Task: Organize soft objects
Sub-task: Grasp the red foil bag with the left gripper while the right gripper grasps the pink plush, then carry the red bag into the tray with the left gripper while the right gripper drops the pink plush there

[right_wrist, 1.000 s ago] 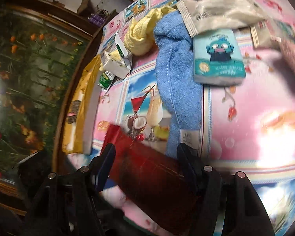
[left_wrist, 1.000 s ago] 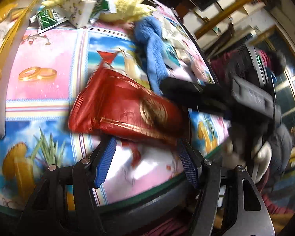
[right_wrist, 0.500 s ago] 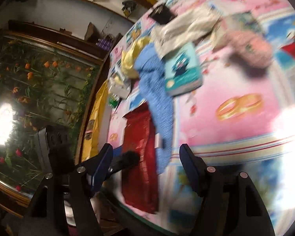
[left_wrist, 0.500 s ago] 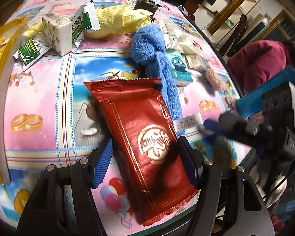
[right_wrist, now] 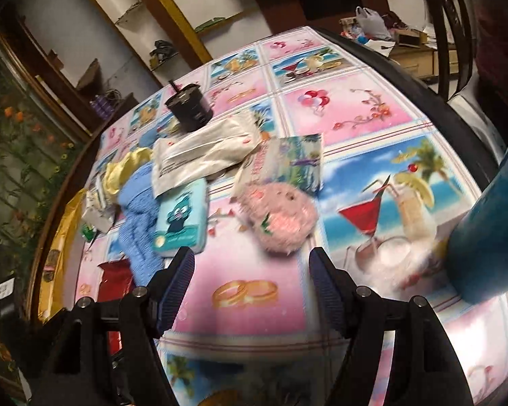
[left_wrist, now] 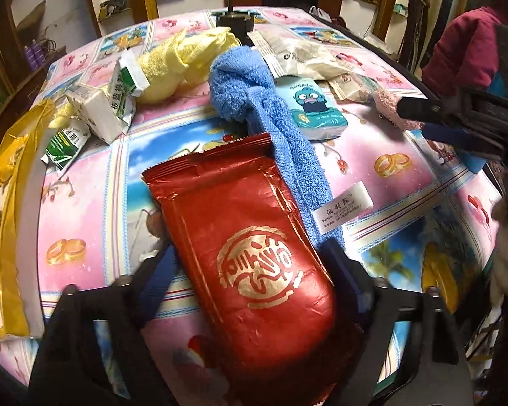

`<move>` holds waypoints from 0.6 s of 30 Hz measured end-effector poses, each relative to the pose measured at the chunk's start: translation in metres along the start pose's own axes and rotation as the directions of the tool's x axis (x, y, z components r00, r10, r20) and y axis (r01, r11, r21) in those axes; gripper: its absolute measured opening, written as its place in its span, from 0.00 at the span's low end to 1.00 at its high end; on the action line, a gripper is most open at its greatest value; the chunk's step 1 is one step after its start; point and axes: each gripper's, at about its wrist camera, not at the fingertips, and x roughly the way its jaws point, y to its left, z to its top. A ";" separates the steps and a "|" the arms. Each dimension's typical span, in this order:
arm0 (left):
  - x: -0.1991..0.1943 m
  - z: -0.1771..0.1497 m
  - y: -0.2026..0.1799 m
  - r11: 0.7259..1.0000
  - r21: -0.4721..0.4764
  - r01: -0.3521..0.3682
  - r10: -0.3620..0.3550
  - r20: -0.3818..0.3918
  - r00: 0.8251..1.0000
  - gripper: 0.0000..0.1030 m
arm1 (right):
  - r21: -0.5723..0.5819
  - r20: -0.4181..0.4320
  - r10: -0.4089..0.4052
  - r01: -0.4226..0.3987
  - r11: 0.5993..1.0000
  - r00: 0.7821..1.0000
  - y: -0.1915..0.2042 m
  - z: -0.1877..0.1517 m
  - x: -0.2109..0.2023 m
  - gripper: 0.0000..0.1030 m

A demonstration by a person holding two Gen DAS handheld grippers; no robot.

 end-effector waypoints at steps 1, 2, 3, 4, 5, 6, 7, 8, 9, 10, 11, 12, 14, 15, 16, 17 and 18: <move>-0.002 -0.001 0.003 1.000 0.004 0.008 -0.008 0.003 1.000 0.64 | -0.004 0.004 -0.026 0.026 1.000 1.000 -0.001 0.005 0.003 0.68; -0.003 -0.001 0.008 1.000 0.001 0.018 -0.018 0.004 1.000 0.56 | -0.015 0.009 -0.049 0.049 0.999 0.999 -0.003 0.008 0.006 0.68; -0.005 -0.001 0.010 1.000 -0.005 0.029 -0.029 0.001 1.000 0.55 | -0.030 0.012 -0.074 0.074 0.997 0.997 0.000 0.011 0.011 0.68; -0.005 -0.001 0.013 0.999 -0.013 0.041 -0.041 -0.002 0.999 0.54 | -0.050 0.016 -0.099 0.100 0.994 0.995 0.002 0.014 0.015 0.68; -0.007 -0.001 0.016 0.999 -0.020 0.047 -0.047 -0.003 0.999 0.53 | -0.076 0.020 -0.122 0.123 0.989 0.992 0.004 0.016 0.019 0.68; -0.009 -0.002 0.018 0.998 -0.031 0.049 -0.049 -0.002 0.999 0.51 | -0.105 0.020 -0.146 0.147 0.984 0.989 0.009 0.018 0.025 0.68; -0.010 -0.003 0.022 0.997 -0.041 0.058 -0.058 0.000 0.998 0.51 | -0.132 0.014 -0.168 0.169 0.977 0.986 0.009 0.018 0.028 0.68; -0.012 -0.005 0.025 0.996 -0.053 0.071 -0.071 0.002 0.997 0.50 | -0.145 0.008 -0.180 0.180 0.973 0.984 0.008 0.018 0.031 0.60; -0.013 -0.006 0.028 0.994 -0.067 0.083 -0.083 0.004 0.997 0.50 | -0.148 0.002 -0.181 0.179 0.973 0.984 0.006 0.018 0.034 0.50; -0.015 -0.007 0.030 0.993 -0.077 0.092 -0.092 0.006 0.996 0.50 | -0.155 0.009 -0.184 0.183 0.971 0.983 0.006 0.017 0.034 0.37; -0.017 -0.009 0.034 0.991 -0.088 0.104 -0.104 0.010 0.995 0.49 | -0.158 0.011 -0.188 0.188 0.969 0.982 0.006 0.017 0.032 0.35; -0.019 -0.010 0.036 0.988 -0.098 0.115 -0.115 0.013 0.993 0.49 | -0.150 0.006 -0.176 0.175 0.973 0.984 0.005 0.015 0.030 0.34; -0.025 -0.015 0.045 0.980 -0.131 0.149 -0.148 0.022 0.989 0.49 | -0.146 0.011 -0.166 0.165 0.975 0.986 0.007 0.011 0.023 0.33; -0.030 -0.017 0.050 0.975 -0.145 0.170 -0.167 0.033 0.985 0.49 | -0.148 0.018 -0.164 0.165 0.975 0.986 0.008 0.009 0.018 0.33; -0.034 -0.019 0.054 0.970 -0.157 0.186 -0.181 0.045 0.982 0.49 | -0.147 0.023 -0.156 0.158 0.976 0.988 0.009 0.007 0.013 0.33; -0.040 -0.021 0.057 0.966 -0.167 0.197 -0.190 0.057 0.980 0.49 | -0.143 0.025 -0.139 0.142 0.980 0.990 0.011 0.005 0.007 0.32; -0.047 -0.022 0.062 0.962 -0.177 0.206 -0.195 0.075 0.978 0.49 | -0.140 0.028 -0.119 0.122 0.983 0.993 0.013 0.003 0.001 0.32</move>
